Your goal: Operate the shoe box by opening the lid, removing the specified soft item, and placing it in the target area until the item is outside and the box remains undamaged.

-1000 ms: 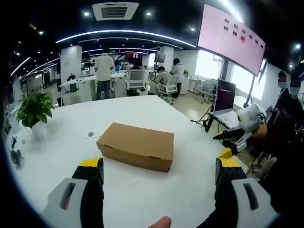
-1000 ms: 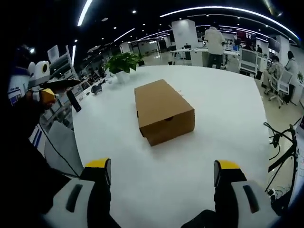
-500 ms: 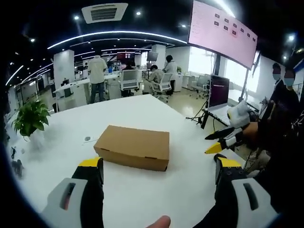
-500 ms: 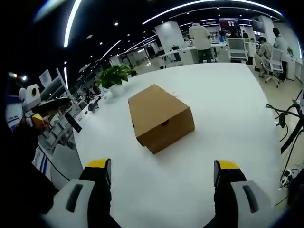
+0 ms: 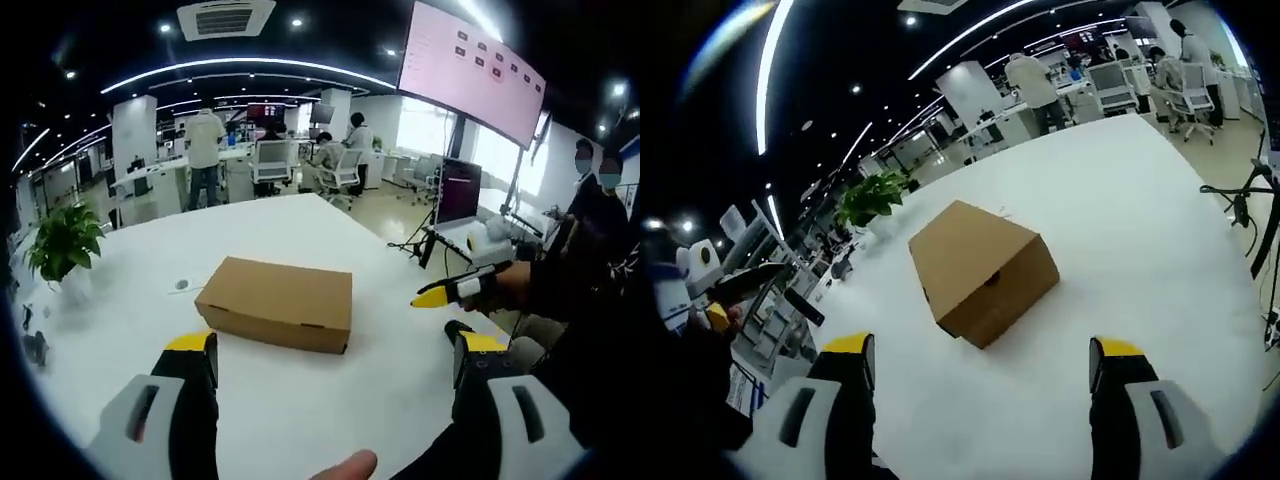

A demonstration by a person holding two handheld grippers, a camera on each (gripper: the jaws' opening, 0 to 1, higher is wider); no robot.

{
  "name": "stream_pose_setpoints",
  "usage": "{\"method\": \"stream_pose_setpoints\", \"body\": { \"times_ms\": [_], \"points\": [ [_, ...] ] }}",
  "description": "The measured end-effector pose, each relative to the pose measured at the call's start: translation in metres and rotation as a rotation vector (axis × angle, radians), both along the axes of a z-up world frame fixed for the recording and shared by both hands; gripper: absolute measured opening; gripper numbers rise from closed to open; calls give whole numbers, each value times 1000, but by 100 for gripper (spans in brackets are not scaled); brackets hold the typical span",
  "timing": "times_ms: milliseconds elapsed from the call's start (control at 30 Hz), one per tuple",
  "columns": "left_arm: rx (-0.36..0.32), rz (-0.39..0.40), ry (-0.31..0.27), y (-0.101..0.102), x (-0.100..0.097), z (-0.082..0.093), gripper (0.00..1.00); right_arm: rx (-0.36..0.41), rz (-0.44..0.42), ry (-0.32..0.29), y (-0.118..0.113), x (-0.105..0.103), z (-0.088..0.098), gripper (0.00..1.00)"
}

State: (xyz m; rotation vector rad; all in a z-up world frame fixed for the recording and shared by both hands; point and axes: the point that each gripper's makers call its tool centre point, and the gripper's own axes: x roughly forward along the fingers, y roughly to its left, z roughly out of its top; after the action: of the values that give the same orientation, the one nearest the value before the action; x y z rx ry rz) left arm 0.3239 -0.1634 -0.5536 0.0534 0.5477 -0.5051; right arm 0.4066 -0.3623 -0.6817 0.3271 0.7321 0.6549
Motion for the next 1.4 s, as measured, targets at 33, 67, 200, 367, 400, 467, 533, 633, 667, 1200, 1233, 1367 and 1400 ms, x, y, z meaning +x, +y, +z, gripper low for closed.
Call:
{"method": "stream_pose_setpoints", "body": {
  "times_ms": [33, 67, 200, 367, 400, 467, 533, 633, 667, 1200, 1233, 1367, 1400],
  "points": [
    [6, -17, 8, -2, -2, 0, 99, -1, -1, 2, 0, 0, -1, 89],
    [1, -24, 5, -3, -2, 1, 99, -1, -1, 7, 1, 0, -3, 89],
    [6, -55, -6, -5, -4, 4, 99, 2, -10, 24, 0, 0, -9, 87],
    [-45, -69, -91, -10, 3, 17, 99, 21, -15, 33, 2, 0, -12, 86],
    [-37, -66, -95, -9, 3, 18, 99, 24, -18, 34, 2, 0, -12, 86],
    [-48, -49, -169, -7, 9, 29, 99, 31, -28, 38, 2, 1, -13, 86],
    [-65, -51, -242, -9, 11, 41, 99, 39, -43, 50, 1, 3, -15, 86],
    [-45, -53, -247, -8, 11, 41, 99, 47, -50, 59, 1, 4, -17, 86],
    [-38, -56, -235, -8, 10, 39, 99, 52, -51, 62, 2, 4, -17, 86],
    [25, -40, -81, 1, 0, 0, 99, 131, -67, 154, 29, 12, -37, 83],
    [26, -44, -68, 1, -1, -2, 99, 141, -70, 158, 30, 13, -38, 83],
    [25, -61, -11, -2, -5, -12, 99, 162, -75, 182, 38, 18, -41, 83],
    [14, -65, -7, -4, -6, -12, 99, 169, -79, 192, 39, 19, -42, 83]
  ]
}}
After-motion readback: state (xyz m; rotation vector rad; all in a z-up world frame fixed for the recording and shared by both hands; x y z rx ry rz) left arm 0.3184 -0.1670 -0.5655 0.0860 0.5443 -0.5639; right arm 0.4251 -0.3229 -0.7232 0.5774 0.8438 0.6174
